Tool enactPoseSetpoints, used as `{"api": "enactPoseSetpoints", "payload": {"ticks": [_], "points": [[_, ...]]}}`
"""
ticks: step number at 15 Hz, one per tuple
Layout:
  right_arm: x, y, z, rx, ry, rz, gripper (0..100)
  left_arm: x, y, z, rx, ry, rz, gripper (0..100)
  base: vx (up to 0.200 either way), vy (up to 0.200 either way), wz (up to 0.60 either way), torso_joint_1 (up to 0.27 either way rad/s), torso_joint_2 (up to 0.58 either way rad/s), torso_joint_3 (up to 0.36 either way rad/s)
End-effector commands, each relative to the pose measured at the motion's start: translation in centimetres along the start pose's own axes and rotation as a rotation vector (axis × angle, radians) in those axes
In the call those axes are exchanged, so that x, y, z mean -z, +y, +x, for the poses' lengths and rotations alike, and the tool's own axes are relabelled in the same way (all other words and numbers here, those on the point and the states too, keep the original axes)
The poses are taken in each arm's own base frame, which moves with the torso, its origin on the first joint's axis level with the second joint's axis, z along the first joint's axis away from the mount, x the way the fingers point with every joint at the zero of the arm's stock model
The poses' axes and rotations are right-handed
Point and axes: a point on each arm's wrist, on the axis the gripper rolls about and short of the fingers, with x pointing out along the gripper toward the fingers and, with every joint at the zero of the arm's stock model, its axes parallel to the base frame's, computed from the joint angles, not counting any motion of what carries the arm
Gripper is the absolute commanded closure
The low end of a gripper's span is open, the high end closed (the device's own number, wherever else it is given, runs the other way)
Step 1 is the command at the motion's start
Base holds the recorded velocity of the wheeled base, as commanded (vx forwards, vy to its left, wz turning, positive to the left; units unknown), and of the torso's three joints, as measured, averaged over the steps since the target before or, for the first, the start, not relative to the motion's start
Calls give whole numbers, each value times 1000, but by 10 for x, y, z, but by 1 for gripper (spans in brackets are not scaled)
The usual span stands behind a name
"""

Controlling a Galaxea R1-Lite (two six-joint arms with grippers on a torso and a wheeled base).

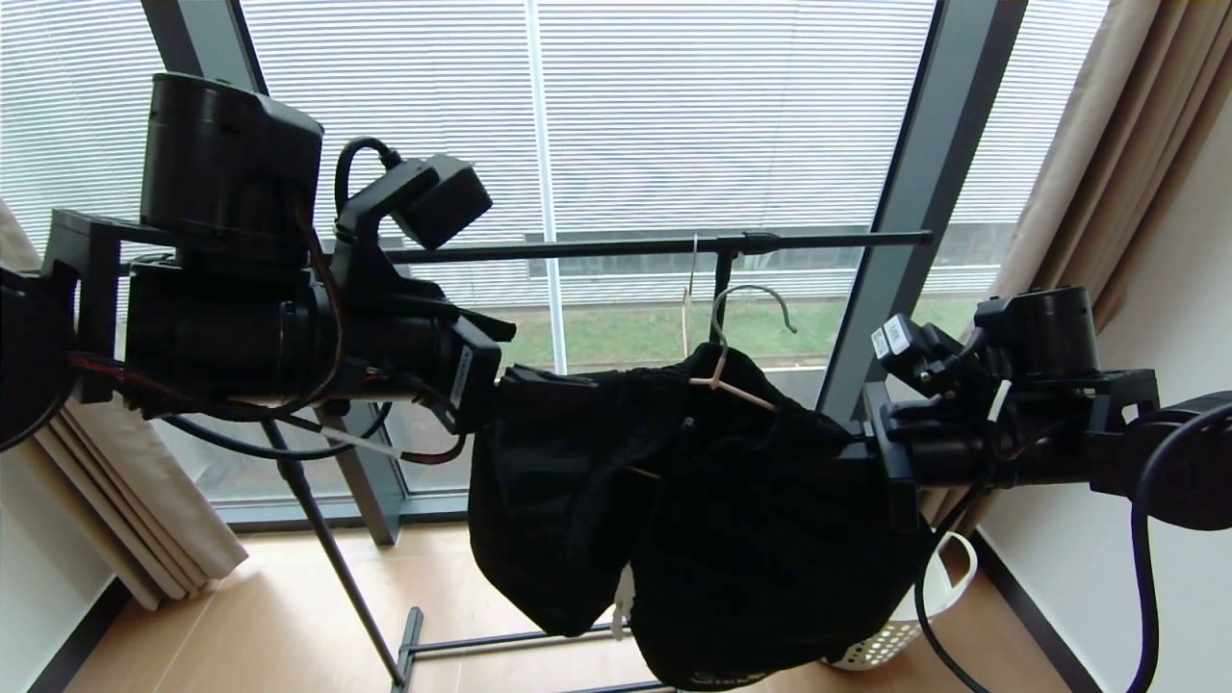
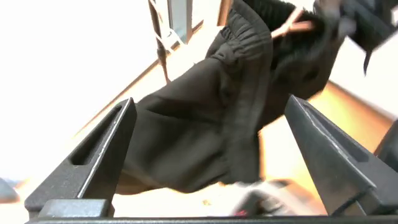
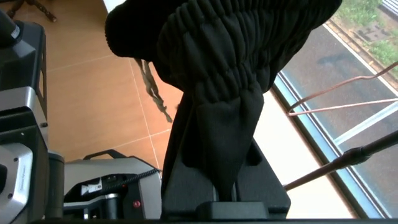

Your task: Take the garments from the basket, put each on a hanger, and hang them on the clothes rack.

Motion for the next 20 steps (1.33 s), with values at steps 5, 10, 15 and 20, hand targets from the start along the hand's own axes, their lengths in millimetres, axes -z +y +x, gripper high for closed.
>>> {"api": "enactPoseSetpoints", "payload": {"ticks": [5, 10, 15, 20], "points": [[19, 15, 15, -77, 47, -69, 100, 43, 23, 1, 156, 39, 240, 0, 0, 0, 0, 0, 0, 0], [19, 26, 22, -126, 67, -59, 100, 57, 32, 32, 247, -5, 341, 0, 0, 0, 0, 0, 0, 0], [16, 28, 21, -129, 65, -62, 100, 69, 31, 47, 317, -35, 352, 0, 0, 0, 0, 0, 0, 0], [14, 29, 20, -130, 60, -69, 100, 76, 24, 50, 345, -13, 337, 0, 0, 0, 0, 0, 0, 0]]}}
